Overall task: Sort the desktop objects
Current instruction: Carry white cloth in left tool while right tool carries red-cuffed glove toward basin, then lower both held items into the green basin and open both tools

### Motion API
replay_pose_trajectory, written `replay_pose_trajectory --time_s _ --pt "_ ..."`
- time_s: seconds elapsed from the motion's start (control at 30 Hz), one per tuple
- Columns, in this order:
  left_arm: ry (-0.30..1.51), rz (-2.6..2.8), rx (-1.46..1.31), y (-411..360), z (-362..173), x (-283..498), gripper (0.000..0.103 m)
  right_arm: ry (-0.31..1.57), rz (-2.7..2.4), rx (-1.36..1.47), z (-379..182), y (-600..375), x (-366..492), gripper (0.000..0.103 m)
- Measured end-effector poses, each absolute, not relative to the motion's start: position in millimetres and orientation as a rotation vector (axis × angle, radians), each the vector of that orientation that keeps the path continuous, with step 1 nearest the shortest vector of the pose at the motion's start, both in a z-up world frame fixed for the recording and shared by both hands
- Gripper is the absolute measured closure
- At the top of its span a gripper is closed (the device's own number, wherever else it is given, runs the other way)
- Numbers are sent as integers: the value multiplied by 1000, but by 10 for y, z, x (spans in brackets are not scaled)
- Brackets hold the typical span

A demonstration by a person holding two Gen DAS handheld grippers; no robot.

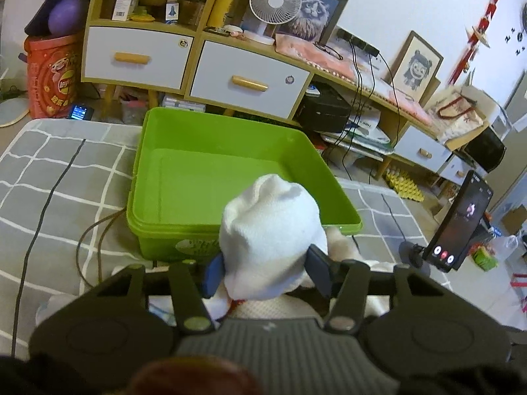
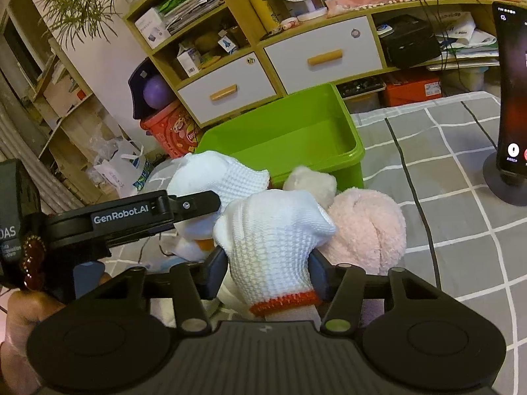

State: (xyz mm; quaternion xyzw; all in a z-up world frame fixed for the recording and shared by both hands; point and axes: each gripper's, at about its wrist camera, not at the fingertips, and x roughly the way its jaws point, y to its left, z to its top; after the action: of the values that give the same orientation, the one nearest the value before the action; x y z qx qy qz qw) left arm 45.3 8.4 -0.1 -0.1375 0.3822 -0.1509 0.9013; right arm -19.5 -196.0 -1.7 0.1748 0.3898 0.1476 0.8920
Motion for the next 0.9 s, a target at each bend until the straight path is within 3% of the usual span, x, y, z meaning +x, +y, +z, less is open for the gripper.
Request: replay_pose_trajectory --time_s 0.53,0.9 --pt "747 -221 -219 302 375 688 51 718 286 362 418 -2161 320 50" --pt "774 -170 -162 267 81 993 51 764 330 386 25 -2013 1145 50"
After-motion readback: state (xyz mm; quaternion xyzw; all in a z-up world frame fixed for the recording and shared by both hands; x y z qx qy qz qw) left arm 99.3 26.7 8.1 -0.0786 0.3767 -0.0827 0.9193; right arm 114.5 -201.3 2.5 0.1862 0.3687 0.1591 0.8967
